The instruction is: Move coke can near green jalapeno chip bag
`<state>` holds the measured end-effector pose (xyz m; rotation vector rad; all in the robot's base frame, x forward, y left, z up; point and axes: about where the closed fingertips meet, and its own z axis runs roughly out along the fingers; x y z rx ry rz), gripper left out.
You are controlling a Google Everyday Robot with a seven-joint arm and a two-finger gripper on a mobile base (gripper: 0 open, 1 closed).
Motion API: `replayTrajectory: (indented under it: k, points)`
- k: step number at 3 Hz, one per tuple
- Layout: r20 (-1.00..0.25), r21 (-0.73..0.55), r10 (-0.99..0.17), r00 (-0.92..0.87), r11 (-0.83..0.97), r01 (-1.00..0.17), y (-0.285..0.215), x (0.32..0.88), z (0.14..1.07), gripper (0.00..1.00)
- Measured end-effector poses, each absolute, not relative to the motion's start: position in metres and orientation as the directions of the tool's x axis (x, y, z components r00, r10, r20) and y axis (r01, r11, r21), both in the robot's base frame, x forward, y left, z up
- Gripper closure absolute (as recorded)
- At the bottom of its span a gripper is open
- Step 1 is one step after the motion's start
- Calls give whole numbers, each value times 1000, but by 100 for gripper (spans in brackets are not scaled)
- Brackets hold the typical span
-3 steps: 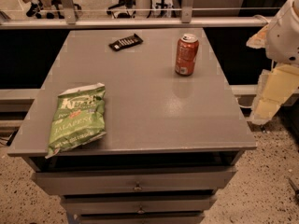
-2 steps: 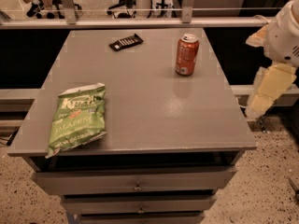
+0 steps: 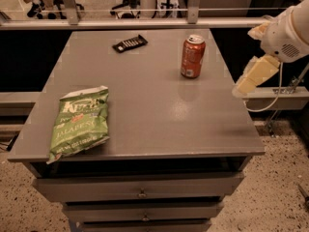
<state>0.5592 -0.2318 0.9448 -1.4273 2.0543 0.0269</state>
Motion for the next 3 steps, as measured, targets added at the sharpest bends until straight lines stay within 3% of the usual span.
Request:
replayTrajectory:
  k: [3]
  points:
    - [-774,-306,-625,-104,513,-802,-158,657,925,0]
